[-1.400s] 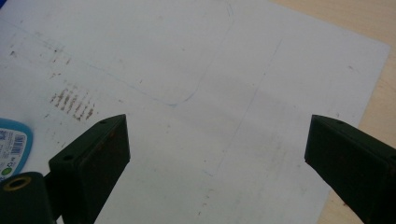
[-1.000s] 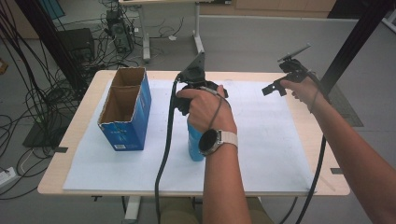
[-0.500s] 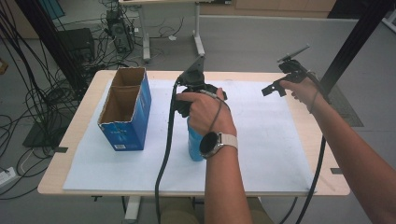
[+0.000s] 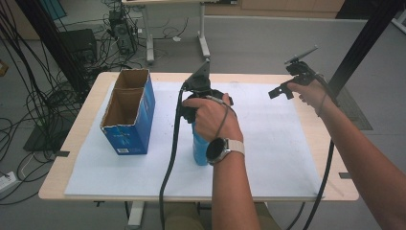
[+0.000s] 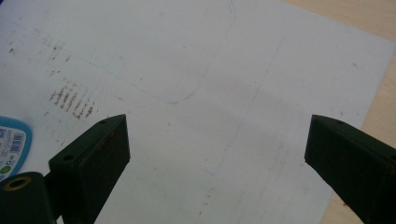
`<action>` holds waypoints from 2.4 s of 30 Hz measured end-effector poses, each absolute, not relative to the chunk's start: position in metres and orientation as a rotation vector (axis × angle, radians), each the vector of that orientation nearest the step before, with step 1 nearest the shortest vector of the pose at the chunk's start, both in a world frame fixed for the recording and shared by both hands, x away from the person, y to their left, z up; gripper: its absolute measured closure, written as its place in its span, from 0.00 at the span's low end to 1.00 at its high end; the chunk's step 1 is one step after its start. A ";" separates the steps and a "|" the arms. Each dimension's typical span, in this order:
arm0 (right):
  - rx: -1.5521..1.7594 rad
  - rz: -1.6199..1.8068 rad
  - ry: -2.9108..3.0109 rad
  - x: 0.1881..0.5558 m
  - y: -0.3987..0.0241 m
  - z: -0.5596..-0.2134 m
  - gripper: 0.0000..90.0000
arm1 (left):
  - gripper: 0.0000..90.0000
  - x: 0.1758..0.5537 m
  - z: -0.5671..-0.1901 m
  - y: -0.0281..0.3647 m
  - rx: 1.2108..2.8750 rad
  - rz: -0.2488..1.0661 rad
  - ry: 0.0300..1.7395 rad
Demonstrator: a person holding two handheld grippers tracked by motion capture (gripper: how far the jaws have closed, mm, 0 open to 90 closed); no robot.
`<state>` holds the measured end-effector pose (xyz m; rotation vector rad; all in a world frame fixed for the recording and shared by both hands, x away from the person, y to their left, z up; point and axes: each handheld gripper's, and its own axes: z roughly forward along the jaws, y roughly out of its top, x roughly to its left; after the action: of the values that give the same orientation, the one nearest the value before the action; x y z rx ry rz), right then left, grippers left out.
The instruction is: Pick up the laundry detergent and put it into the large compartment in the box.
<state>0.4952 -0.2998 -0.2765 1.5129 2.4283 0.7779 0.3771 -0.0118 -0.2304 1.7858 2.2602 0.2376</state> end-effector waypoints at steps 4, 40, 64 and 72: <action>1.513 0.779 2.428 0.495 -0.300 -0.276 0.07 | 0.09 0.377 -0.234 -0.011 1.786 0.230 2.259; 1.523 0.763 2.437 0.497 -0.298 -0.284 0.07 | 0.09 0.379 -0.258 -0.004 1.786 0.210 2.253; 1.527 0.756 2.440 0.497 -0.298 -0.285 0.07 | 0.09 0.378 -0.260 -0.001 1.776 0.201 2.252; 1.526 0.757 2.439 0.497 -0.298 -0.285 0.07 | 0.09 0.378 -0.260 -0.001 1.780 0.197 2.249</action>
<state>0.4969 -0.2976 -0.2851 1.5264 2.4393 0.7572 0.3777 -0.0005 -0.2597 1.7797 2.2494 0.1971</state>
